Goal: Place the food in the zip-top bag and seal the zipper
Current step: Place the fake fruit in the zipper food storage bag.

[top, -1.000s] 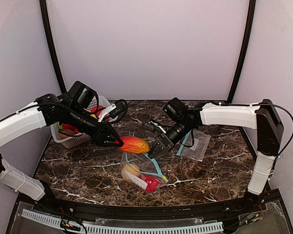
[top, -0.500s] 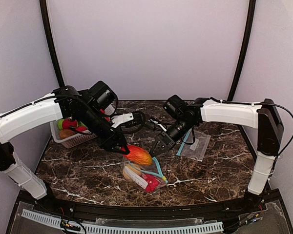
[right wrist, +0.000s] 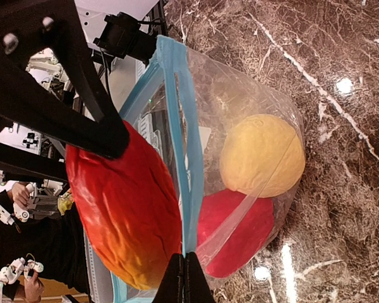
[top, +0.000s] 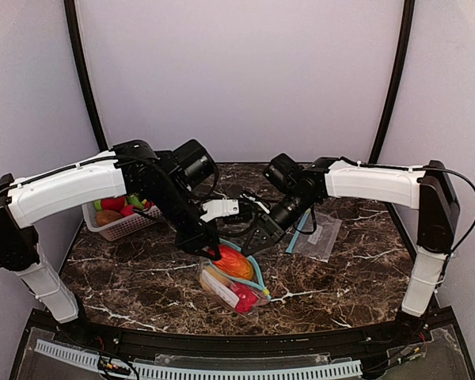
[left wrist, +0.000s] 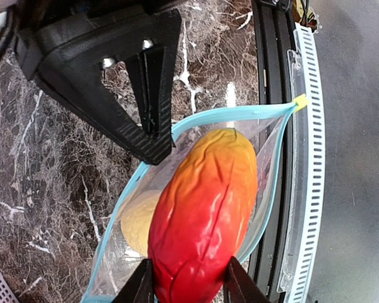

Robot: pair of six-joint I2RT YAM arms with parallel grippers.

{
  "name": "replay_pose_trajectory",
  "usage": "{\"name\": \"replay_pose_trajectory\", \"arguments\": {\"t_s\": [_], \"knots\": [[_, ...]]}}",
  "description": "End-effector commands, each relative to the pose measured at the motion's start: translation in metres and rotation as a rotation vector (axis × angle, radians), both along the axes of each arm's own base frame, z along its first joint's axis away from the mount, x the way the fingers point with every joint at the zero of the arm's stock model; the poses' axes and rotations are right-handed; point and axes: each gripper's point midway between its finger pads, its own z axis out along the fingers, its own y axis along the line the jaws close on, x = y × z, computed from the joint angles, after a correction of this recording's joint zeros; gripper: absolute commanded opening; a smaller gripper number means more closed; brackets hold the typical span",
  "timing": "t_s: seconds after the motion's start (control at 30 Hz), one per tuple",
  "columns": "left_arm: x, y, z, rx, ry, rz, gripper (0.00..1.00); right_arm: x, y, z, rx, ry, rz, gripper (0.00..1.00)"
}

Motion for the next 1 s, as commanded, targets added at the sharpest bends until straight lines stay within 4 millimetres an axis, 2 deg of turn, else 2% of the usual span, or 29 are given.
{"name": "replay_pose_trajectory", "arguments": {"t_s": [0.0, 0.2, 0.3, 0.47, 0.57, 0.63, 0.67, 0.7, 0.77, 0.87, 0.97], "knots": [[-0.008, 0.004, -0.008, 0.057, -0.005, -0.065, 0.37, -0.003, 0.003, 0.016, 0.035, -0.025, 0.017, 0.00], [-0.001, 0.001, -0.010, 0.068, -0.045, -0.055, 0.47, -0.003, 0.004, 0.017, 0.040, -0.022, 0.018, 0.00], [0.003, 0.001, -0.009, 0.064, -0.058, -0.026, 0.61, -0.002, 0.004, 0.018, 0.039, -0.025, 0.016, 0.00], [0.008, -0.001, 0.000, 0.023, -0.086, 0.022, 0.70, -0.002, 0.004, 0.018, 0.039, -0.029, 0.013, 0.00], [0.008, -0.001, 0.014, -0.040, -0.100, 0.055, 0.72, -0.001, 0.004, 0.019, 0.041, -0.035, 0.009, 0.00], [0.010, -0.007, 0.029, -0.124, -0.123, 0.093, 0.74, 0.000, 0.004, 0.018, 0.035, -0.043, 0.000, 0.00], [0.010, -0.005, 0.029, -0.138, -0.108, 0.127, 0.76, 0.001, 0.004, 0.018, 0.033, -0.049, -0.007, 0.00], [0.012, -0.007, 0.045, -0.203, -0.131, 0.150, 0.78, 0.003, 0.004, 0.018, 0.030, -0.056, -0.015, 0.00], [0.011, -0.007, 0.061, -0.281, -0.127, 0.209, 0.81, 0.007, 0.004, 0.019, 0.020, -0.077, -0.039, 0.00], [0.008, 0.001, 0.078, -0.380, -0.084, 0.320, 0.87, 0.014, 0.003, 0.020, 0.005, -0.092, -0.091, 0.00], [0.017, 0.011, 0.088, -0.450, -0.038, 0.464, 0.89, 0.021, 0.001, 0.024, 0.001, -0.097, -0.141, 0.00]]}}
